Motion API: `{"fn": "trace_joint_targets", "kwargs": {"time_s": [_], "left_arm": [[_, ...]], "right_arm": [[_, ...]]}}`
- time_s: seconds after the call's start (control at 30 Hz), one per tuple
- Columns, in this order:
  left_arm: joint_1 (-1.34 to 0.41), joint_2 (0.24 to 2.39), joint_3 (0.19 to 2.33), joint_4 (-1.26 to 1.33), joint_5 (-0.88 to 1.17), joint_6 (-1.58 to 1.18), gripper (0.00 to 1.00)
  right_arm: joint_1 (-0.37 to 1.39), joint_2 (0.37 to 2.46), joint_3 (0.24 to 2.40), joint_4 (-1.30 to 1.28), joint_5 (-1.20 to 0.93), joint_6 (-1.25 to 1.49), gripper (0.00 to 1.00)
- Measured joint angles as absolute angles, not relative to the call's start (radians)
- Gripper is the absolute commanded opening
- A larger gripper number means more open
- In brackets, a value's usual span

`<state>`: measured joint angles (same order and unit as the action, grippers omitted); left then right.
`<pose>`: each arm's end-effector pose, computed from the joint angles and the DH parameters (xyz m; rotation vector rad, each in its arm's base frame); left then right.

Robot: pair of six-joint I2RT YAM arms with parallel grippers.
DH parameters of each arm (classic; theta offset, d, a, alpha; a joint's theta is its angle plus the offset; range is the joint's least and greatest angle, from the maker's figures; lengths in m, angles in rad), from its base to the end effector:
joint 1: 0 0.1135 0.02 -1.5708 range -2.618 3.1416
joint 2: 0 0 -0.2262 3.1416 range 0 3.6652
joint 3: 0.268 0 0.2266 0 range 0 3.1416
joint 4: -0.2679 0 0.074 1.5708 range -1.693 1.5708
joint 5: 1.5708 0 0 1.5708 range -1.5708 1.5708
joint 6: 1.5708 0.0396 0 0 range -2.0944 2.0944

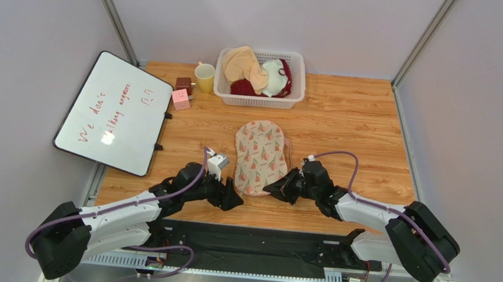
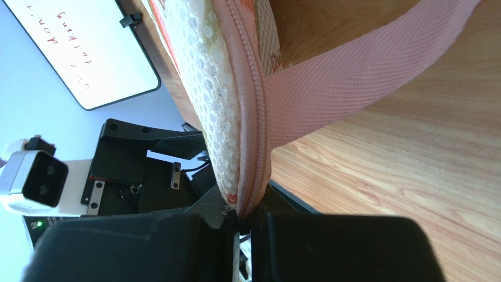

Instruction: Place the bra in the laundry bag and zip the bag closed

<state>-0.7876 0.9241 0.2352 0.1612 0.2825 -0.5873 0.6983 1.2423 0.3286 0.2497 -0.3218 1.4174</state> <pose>0.1243 -0.1405 0.1450 0.4123 2.2443 -1.0793 0.1573 0.1484 0.1225 0.7344 2.5480 1.3330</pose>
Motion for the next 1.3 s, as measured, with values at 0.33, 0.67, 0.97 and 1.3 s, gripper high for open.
{"fn": "trace_joint_targets", "kwargs": {"time_s": [0.33,0.67,0.97,1.3], "left_arm": [[-0.845,1.100,0.353,0.205,0.221,-0.509,0.68],[-0.876,1.079,0.321,0.247,0.166,-0.527,0.69],[-0.877,1.113,0.320,0.340,0.155,-0.554,0.69],[-0.877,1.081,0.320,0.354,0.109,-0.558,0.24]], "right_arm": [[0.642,1.181,0.341,0.221,-0.400,1.450,0.00],[0.620,1.180,0.344,0.245,-0.447,1.518,0.00],[0.619,1.152,0.343,0.268,-0.466,1.567,0.00],[0.619,1.128,0.332,0.274,-0.474,1.575,0.00]]}}
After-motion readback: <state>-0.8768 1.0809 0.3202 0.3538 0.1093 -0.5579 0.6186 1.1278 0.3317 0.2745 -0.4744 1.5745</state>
